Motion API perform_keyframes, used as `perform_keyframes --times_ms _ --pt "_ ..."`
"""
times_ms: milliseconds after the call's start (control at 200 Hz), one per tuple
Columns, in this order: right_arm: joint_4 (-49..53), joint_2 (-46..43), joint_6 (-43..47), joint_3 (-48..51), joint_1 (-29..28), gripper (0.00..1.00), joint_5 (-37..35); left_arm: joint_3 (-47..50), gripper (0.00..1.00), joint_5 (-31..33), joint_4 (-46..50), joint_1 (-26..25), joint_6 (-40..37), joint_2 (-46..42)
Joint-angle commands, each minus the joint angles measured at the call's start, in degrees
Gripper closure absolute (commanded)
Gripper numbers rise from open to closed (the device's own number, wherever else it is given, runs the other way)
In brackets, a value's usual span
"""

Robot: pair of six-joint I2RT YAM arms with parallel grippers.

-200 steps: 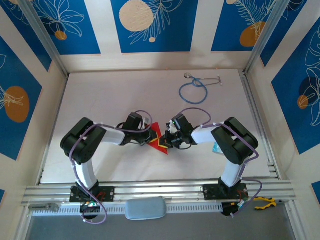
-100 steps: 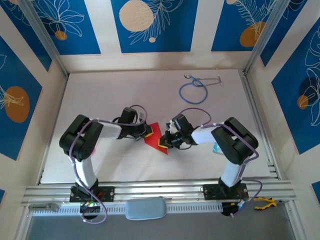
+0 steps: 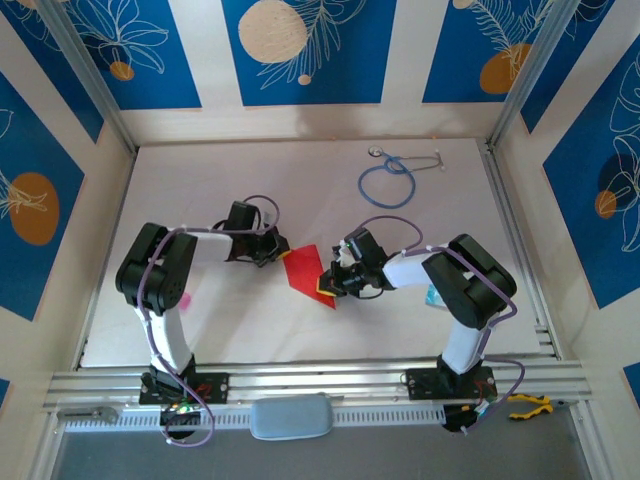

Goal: Fold a paper plane with a square sheet of paper (pick it up from the middle)
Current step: Fourth fold the wing at the center of the table.

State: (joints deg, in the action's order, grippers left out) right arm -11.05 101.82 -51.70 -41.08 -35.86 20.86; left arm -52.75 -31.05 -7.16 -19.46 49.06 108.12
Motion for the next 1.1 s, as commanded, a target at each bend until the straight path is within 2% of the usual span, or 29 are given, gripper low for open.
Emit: perform_keyframes --times_ms 0,190,340,590,815,1096 --pt "8.16 2.96 0.49 2.18 0.17 1.00 -2.58 -2.84 0.97 2.65 4.97 0.83 -3.06 0.17" --pt "8.08 2.27 0.14 2.20 0.19 1.00 -2.59 -3.60 0.94 2.19 6.45 -0.25 -3.11 -4.98" --pt "8.22 1.74 -0.06 1.74 0.17 1.00 -2.69 -2.58 0.94 1.96 6.42 -3.87 -3.18 -7.38" --pt "8.58 0.76 -0.24 1.95 0.11 1.00 -3.46 0.31 0.94 -0.17 0.79 -9.05 -1.48 -2.70" --pt "8.21 -1.21 0.50 1.07 0.08 1.00 -2.48 1.99 0.96 2.19 1.30 -9.19 -2.07 0.28" --pt "11.22 -5.48 3.11 -5.12 -0.26 0.99 -3.46 3.69 0.96 2.56 0.59 -9.10 -2.65 1.13"
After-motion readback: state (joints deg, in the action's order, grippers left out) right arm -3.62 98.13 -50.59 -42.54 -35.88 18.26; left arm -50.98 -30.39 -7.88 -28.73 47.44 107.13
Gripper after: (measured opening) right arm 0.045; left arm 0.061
